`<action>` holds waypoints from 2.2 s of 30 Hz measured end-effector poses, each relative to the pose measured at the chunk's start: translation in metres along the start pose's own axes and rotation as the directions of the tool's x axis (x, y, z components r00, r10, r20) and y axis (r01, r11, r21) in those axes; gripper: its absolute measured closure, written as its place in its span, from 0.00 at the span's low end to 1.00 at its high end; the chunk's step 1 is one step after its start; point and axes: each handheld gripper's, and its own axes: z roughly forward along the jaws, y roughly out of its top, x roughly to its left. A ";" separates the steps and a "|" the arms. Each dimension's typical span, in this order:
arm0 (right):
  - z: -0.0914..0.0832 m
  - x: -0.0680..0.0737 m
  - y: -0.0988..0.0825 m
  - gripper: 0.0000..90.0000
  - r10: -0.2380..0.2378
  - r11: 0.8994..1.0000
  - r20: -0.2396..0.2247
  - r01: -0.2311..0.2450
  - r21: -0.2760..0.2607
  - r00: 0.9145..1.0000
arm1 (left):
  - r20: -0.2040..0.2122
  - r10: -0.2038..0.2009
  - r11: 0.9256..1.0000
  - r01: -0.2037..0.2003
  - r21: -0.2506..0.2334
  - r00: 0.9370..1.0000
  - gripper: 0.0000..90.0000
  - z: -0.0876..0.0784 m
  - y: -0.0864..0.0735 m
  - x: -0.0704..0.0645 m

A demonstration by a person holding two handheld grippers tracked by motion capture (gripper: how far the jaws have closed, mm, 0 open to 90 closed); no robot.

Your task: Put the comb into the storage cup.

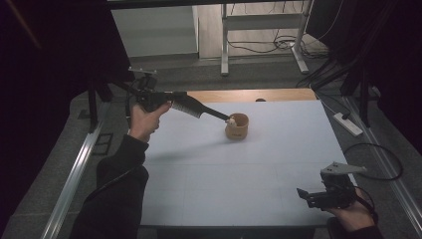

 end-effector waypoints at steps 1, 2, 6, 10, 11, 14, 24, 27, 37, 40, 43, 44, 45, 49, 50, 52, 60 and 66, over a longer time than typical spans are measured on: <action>0.000 0.000 0.000 0.03 0.000 1.000 0.000 0.000 0.000 1.000 | -0.001 -0.004 1.000 0.004 -0.001 1.000 0.93 0.001 0.001 0.000; 0.000 0.000 0.000 0.03 0.000 1.000 0.001 0.000 0.000 1.000 | 0.000 -0.005 1.000 0.005 -0.002 1.000 0.93 0.002 0.002 0.001; 0.000 0.000 0.000 0.03 -0.002 1.000 0.001 0.002 0.001 1.000 | -0.005 -0.005 1.000 0.005 0.007 1.000 0.93 0.007 0.005 0.002; 0.000 0.000 0.000 0.03 -0.002 1.000 0.001 0.002 0.002 1.000 | -0.011 -0.008 1.000 0.008 0.009 1.000 0.93 0.011 0.008 0.005; 0.000 0.000 0.000 0.03 -0.002 1.000 0.001 0.002 0.002 1.000 | -0.012 -0.009 1.000 0.009 0.009 1.000 0.93 0.012 0.009 0.005; 0.000 0.000 0.000 0.03 -0.003 1.000 0.001 0.003 0.003 1.000 | -0.013 -0.010 1.000 0.011 0.011 1.000 0.93 0.016 0.011 0.006; 0.000 0.000 0.000 0.03 -0.005 1.000 0.002 0.005 0.004 1.000 | -0.025 -0.008 1.000 0.009 0.022 1.000 0.93 0.028 0.017 0.006; 0.000 0.000 0.000 0.03 -0.005 1.000 0.002 0.005 0.005 1.000 | -0.030 -0.008 1.000 0.009 0.027 1.000 0.93 0.032 0.019 0.007; 0.000 0.001 0.000 0.04 -0.007 1.000 0.002 0.007 0.005 1.000 | -0.038 -0.009 0.999 0.010 0.037 0.999 0.93 0.044 0.019 0.008; 0.000 0.001 0.000 0.04 -0.007 1.000 0.002 0.007 0.004 1.000 | -0.041 -0.009 0.999 0.011 0.041 0.999 0.93 0.048 0.020 0.008; 0.000 0.001 0.000 0.04 -0.007 1.000 0.002 0.007 0.005 1.000 | -0.042 -0.003 0.999 0.005 0.048 0.999 0.93 0.052 0.020 0.008; 0.000 0.001 0.000 0.04 -0.007 1.000 0.002 0.007 0.006 1.000 | -0.042 -0.006 0.999 0.008 0.049 0.999 0.93 0.054 0.020 0.008; 0.000 0.001 0.000 0.04 -0.007 1.000 0.002 0.007 0.006 1.000 | -0.041 -0.003 0.999 0.006 0.052 0.999 0.93 0.055 0.020 0.008; 0.000 0.001 0.000 0.04 -0.008 1.000 0.001 0.008 0.005 1.000 | -0.039 -0.003 0.998 0.005 0.055 0.999 0.93 0.060 0.019 0.007; 0.000 0.001 0.000 0.04 -0.008 1.000 0.001 0.008 0.005 1.000 | -0.040 -0.002 0.998 0.004 0.055 0.999 0.93 0.061 0.019 0.007; 0.000 0.001 0.000 0.04 -0.008 1.000 0.000 0.008 0.006 1.000 | -0.042 0.000 0.998 0.002 0.057 0.999 0.93 0.063 0.019 0.007; 0.000 0.001 0.000 0.04 -0.009 1.000 0.000 0.009 0.006 1.000 | -0.050 0.006 0.998 -0.003 0.066 0.999 0.93 0.072 0.019 0.007; 0.000 0.001 0.000 0.04 -0.009 1.000 0.000 0.009 0.006 1.000 | -0.054 0.007 0.997 -0.003 0.071 0.999 0.93 0.080 0.018 0.007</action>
